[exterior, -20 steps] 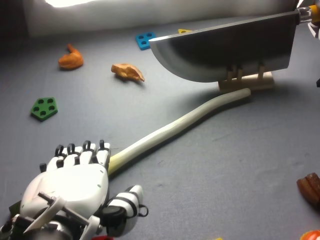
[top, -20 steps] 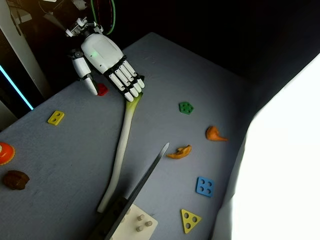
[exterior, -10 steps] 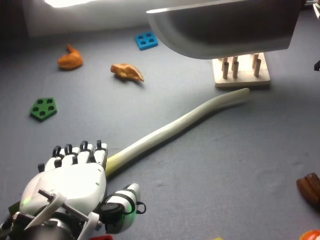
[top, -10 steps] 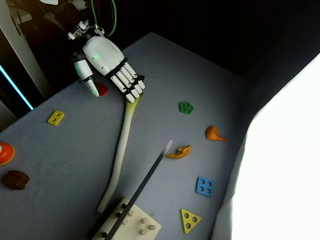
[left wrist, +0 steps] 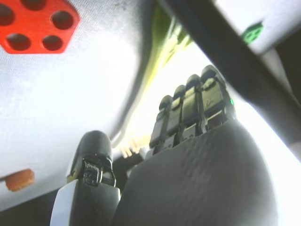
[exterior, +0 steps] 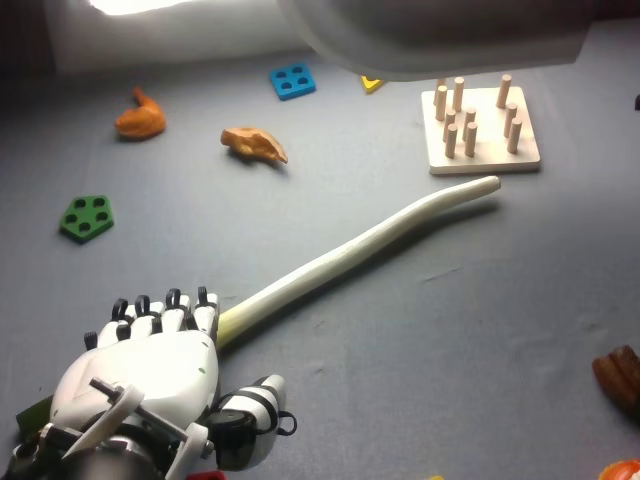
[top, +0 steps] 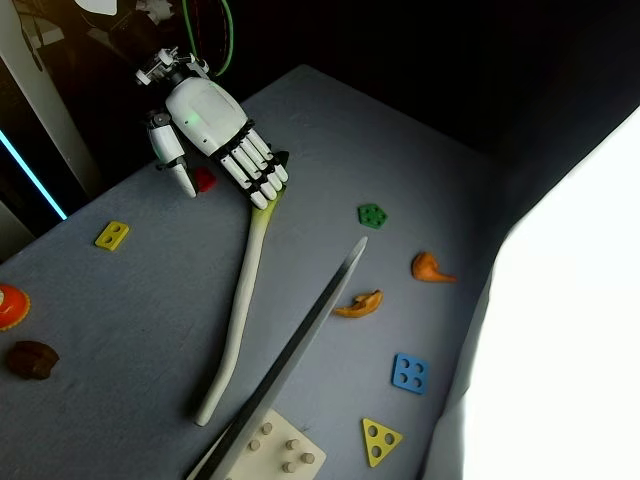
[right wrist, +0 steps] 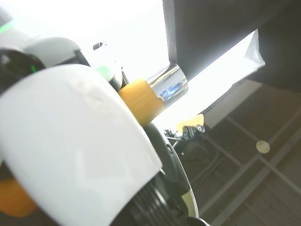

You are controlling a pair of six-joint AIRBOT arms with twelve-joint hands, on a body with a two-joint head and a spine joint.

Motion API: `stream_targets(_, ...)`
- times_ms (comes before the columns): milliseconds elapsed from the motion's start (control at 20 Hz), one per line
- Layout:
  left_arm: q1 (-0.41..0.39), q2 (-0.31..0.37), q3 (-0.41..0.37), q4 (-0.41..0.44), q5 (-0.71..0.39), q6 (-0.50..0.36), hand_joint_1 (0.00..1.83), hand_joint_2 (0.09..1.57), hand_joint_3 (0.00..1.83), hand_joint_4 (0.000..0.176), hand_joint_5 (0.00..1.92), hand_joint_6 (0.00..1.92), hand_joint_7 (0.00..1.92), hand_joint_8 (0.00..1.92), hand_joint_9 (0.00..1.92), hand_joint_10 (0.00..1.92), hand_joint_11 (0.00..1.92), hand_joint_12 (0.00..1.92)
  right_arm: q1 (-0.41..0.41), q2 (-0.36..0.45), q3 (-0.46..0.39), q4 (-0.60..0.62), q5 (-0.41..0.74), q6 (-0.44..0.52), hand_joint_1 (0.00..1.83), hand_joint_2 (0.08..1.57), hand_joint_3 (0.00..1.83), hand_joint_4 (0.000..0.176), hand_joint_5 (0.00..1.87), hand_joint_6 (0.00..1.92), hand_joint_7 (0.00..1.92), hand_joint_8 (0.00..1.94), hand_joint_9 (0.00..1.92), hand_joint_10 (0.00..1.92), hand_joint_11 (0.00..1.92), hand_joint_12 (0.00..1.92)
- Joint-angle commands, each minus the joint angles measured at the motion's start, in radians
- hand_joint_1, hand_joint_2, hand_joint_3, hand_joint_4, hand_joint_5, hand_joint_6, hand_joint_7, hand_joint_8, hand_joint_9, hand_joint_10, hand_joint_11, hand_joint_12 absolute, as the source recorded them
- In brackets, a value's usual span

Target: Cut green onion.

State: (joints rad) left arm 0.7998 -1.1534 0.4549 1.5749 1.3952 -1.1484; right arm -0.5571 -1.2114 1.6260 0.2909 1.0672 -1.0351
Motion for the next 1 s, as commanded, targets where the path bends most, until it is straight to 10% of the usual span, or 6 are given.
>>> stream_targets(0,-0.013,-0.009,0.006,0.067,0.058,0.001,0.04,1.39,0.0,0.0,0.0,0.0,0.0,0.0,0.0,0.0,0.0,0.0,0.025,0.022,-0.028,0.009,0.095,-0.034,1.51,0.97,0.5,0.176,1.34,1.92,1.58,1.94,1.68,1.92,1.72,1.92)
stream_targets(500,-0.012,-0.045,0.035,0.064,0.058,0.002,0.08,1.39,0.0,0.0,0.0,0.0,0.0,0.0,0.0,0.0,0.0,0.0,0.047,0.127,-0.456,0.262,0.221,-0.604,1.49,0.95,0.54,0.176,1.35,1.92,1.58,1.94,1.67,1.92,1.73,1.92)
stream_targets(950,-0.011,-0.087,0.101,0.048,0.02,0.002,0.08,1.39,0.0,0.0,0.0,0.0,0.0,0.0,0.0,0.0,0.0,0.0,-0.02,0.05,-0.582,0.386,0.453,-0.729,1.53,0.93,0.51,0.176,1.36,1.92,1.59,1.94,1.68,1.92,1.73,1.92)
